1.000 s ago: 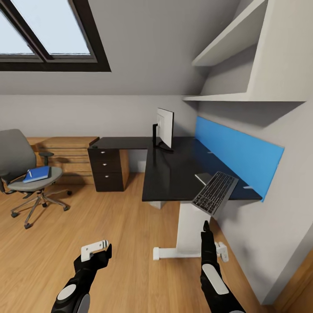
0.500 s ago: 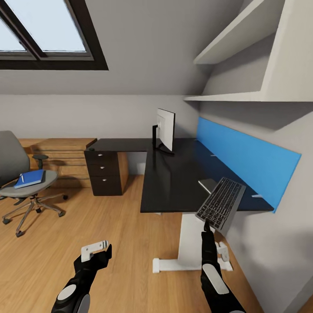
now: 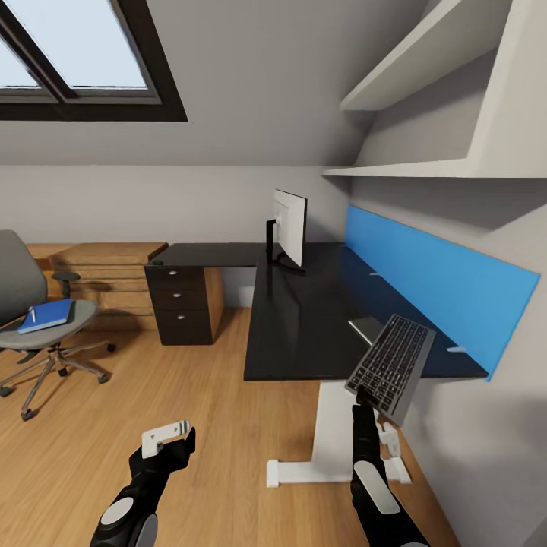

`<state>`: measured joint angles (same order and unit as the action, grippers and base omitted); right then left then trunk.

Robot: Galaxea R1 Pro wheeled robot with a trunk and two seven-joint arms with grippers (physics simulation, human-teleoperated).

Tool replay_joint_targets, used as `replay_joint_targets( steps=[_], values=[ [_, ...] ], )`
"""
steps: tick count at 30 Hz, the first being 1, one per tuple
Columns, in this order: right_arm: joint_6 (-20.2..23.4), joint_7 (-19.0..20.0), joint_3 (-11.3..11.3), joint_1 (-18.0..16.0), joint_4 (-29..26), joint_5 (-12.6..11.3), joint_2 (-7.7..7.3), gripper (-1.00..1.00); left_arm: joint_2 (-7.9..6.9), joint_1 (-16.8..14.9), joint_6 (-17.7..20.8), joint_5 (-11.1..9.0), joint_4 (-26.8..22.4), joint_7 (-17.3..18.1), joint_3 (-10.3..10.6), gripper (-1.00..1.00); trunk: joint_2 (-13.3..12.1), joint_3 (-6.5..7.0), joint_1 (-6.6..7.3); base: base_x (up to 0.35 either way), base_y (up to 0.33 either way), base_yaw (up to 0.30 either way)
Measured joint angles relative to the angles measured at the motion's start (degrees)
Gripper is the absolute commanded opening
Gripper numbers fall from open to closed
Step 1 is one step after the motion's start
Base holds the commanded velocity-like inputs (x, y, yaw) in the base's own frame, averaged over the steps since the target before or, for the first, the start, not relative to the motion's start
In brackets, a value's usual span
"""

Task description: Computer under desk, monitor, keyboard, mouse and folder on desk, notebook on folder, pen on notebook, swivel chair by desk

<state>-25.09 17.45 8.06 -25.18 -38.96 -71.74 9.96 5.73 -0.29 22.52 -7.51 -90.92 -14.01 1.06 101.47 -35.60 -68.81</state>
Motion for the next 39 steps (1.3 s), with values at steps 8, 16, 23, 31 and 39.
replay_joint_targets(
  steps=[8, 16, 23, 31, 39],
  values=[
    [0.0, 0.0, 0.1, 0.0, -0.1, 0.0, 0.0, 1.0, 0.0, 0.0, 0.0, 0.0, 0.4, 0.0, 0.0, 1.0, 0.0, 0.0, -0.01, 0.022, 0.0, 0.0],
    [0.0, 0.0, 0.1, 0.0, -0.1, 0.0, 0.0, 1.0, 0.02, 0.0, -0.1, 0.0, 0.5, 0.0, 0.0, 1.0, 0.0, 0.0, 0.01, 0.161, 0.0, 0.0],
    [0.0, 0.0, 0.1, 0.0, -0.1, 0.1, 0.0, 1.0, 0.01, 0.0, 0.0, 0.0, 0.5, 0.0, 0.0, 1.0, 0.0, 0.0, 0.0, 0.058, 0.0, 0.0],
    [-0.1, 0.0, 0.0, 0.0, -0.2, 0.1, 0.0, 1.0, 0.03, 0.0, 0.0, 0.0, 0.6, 0.0, 0.0, 1.0, 0.0, 0.0, -0.01, 0.007, 0.0, 0.0],
    [-0.2, -0.3, -0.1, 0.0, -0.4, 0.7, 0.0, -1.0, 0.01, 0.0, 0.0, 0.0, 0.6, 0.0, 0.0, 1.0, 0.0, 0.0, -0.01, 0.0, 0.0, 0.0]
  ],
)
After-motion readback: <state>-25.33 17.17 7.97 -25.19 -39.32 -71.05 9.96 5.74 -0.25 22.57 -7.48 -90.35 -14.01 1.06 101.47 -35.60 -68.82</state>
